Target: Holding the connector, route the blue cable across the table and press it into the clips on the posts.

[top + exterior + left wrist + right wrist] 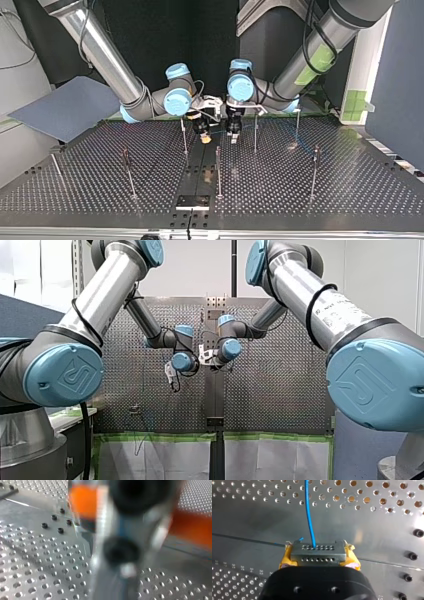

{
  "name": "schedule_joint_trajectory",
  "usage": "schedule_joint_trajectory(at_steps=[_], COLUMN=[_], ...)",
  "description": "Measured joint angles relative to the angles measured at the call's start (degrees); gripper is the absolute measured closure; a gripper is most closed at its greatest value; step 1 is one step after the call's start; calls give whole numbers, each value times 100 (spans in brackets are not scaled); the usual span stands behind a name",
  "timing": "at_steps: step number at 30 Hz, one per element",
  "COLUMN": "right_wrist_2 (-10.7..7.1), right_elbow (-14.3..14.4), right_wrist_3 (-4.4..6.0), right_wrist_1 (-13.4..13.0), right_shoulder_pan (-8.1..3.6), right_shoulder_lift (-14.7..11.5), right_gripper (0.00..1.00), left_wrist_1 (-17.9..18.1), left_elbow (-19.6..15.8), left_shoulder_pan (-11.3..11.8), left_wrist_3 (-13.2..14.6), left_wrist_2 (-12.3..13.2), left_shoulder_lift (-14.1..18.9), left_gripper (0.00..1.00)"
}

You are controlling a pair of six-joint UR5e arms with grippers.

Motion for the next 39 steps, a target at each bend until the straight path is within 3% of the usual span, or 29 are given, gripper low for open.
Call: schedule_joint_trajectory(at_steps=[6,15,17,18,20,21,23,24,26,34,39], right_wrist_2=[0,2,1,1,0,0,0,0,0,-5,-6], right_elbow=[0,0,0,0,0,0,-1,-1,-1,0,-1], right_wrist_3=[0,8,9,9,9,9,9,9,9,-32,-29], right_wrist_1=[4,-3,-3,-3,-4,-3,-3,-3,-5,5,48], right_shoulder_pan=[-13,-16,-16,-16,-21,-22,-26,-29,-36,-37,-8], right_shoulder_lift=[0,0,0,0,0,0,0,0,0,-17,-163], right_gripper=[100,100,100,100,100,100,100,100,100,100,100], left_wrist_1=[-144,-179,-192,-201,-225,-237,-264,-276,-293,-315,-455], left_elbow=[-10,-12,-16,-17,-18,-21,-26,-29,-31,-32,-32], left_shoulder_pan=[66,103,107,110,111,112,113,113,111,90,88], left_wrist_3=[102,146,143,144,155,163,198,212,235,298,398], left_wrist_2=[-171,-81,-94,-114,-190,-231,-327,-358,-396,-407,-410], left_shoulder_lift=[2,5,4,4,6,6,6,7,7,8,19], left_gripper=[0,3,20,20,44,44,79,79,100,100,100])
